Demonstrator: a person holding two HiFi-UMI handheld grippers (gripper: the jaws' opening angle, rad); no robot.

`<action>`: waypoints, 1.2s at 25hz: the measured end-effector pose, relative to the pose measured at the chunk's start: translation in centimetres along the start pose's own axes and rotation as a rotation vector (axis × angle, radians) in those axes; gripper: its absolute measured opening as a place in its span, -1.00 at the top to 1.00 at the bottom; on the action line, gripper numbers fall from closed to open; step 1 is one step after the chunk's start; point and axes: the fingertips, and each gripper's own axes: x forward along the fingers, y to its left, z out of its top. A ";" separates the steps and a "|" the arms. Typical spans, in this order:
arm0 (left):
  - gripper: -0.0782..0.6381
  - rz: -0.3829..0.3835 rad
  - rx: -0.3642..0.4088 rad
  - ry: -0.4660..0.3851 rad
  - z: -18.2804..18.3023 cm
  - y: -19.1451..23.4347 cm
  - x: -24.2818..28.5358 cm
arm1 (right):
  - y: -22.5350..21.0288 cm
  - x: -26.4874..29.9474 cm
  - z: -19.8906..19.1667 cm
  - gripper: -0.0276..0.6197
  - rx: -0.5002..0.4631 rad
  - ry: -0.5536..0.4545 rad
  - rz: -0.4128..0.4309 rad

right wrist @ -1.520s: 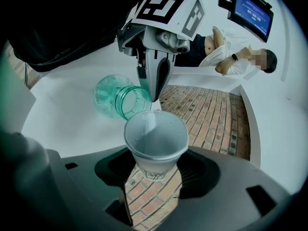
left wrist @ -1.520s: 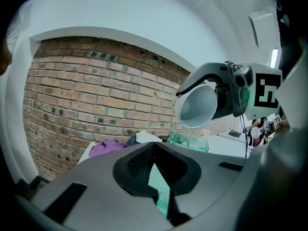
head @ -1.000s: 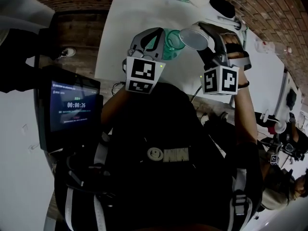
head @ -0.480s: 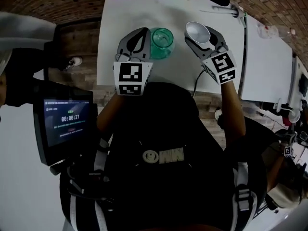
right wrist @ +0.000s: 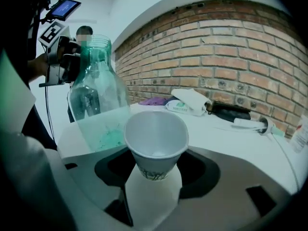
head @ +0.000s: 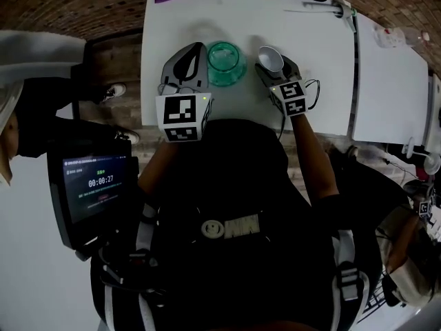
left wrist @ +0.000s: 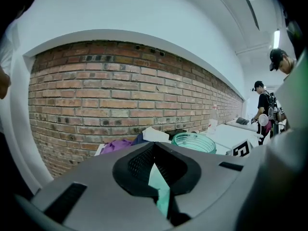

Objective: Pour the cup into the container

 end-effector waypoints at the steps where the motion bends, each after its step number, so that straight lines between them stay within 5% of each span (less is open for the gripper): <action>1: 0.79 0.002 0.001 -0.001 0.0 0.1 0.0 | 0.2 0.3 -0.5 0.08 0.010 0.005 0.002; 9: 0.79 0.003 -0.004 -0.012 0.7 0.1 -0.1 | 1.0 1.1 -1.6 0.08 0.015 0.001 0.031; 12: 0.79 0.004 -0.002 -0.011 0.8 0.2 0.0 | 1.0 1.1 -1.8 -0.12 0.032 -0.001 0.050; 22: 0.79 0.008 0.019 -0.033 2.0 0.1 0.2 | -0.6 -2.0 0.6 -0.18 0.040 -0.105 0.023; 27: 0.79 0.007 0.025 -0.030 2.1 0.4 -0.1 | -2.2 -7.6 3.7 -0.18 0.021 -0.182 -0.115; 30: 0.79 0.018 0.039 -0.043 2.9 1.3 -0.4 | -2.7 -11.9 10.7 -0.17 -0.001 -0.296 -0.254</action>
